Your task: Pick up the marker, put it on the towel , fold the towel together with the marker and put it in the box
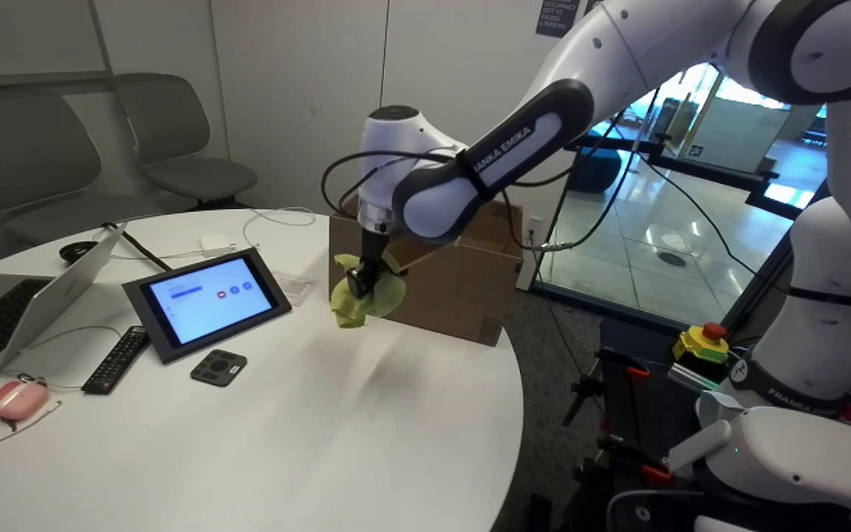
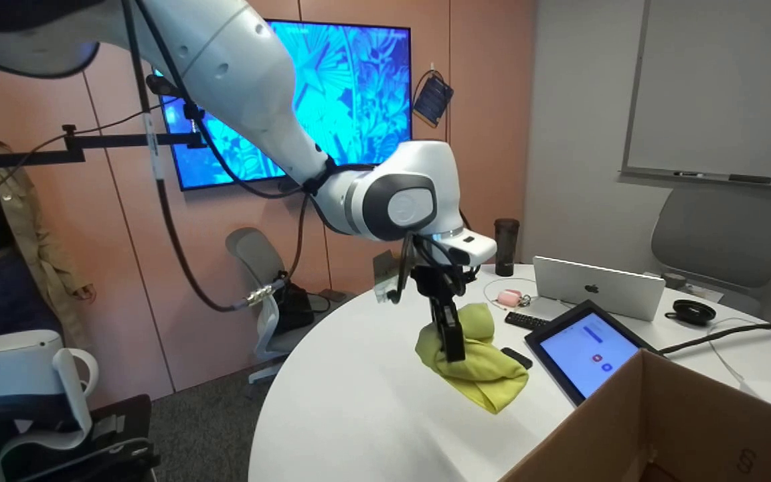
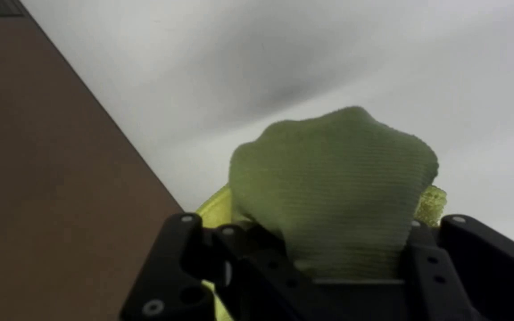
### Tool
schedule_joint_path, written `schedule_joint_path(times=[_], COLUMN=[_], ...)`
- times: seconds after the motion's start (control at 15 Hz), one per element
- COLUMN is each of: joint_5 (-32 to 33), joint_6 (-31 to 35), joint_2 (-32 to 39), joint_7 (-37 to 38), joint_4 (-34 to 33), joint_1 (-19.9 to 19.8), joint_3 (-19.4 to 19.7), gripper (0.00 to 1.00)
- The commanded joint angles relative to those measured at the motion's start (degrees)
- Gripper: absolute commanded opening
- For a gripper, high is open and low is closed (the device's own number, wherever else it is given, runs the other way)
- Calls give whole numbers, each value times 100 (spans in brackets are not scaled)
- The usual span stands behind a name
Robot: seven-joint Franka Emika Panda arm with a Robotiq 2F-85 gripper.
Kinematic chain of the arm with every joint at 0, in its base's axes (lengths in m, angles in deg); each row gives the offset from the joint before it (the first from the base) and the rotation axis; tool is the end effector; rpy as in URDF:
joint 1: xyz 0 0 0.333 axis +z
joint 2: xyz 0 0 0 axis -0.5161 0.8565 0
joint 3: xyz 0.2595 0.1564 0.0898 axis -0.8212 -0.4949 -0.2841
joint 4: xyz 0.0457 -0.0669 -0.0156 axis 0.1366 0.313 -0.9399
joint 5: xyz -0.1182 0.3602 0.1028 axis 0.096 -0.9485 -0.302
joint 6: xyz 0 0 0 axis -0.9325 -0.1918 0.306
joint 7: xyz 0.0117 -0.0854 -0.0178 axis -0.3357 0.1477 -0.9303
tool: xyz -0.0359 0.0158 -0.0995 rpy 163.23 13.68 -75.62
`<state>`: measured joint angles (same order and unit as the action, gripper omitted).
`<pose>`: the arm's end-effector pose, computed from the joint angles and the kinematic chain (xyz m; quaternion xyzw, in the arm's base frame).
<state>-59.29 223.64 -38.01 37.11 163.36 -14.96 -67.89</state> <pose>0.6615 0.0728 0.2195 0.9805 -0.1828 0.0463 0.0557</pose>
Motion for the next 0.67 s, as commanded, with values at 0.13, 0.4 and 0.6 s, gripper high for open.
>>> schedule_joint_path(times=[0.13, 0.4, 0.6], joint_5=[470, 642, 678], joint_6=[-340, -636, -631], joint_2=[-1539, -2215, -2439], joint_7=[485, 819, 955], joint_4=[951, 1141, 1192], joint_1=[-206, -658, -1108], joint_3=[26, 81, 126], gripper=[10, 9, 11])
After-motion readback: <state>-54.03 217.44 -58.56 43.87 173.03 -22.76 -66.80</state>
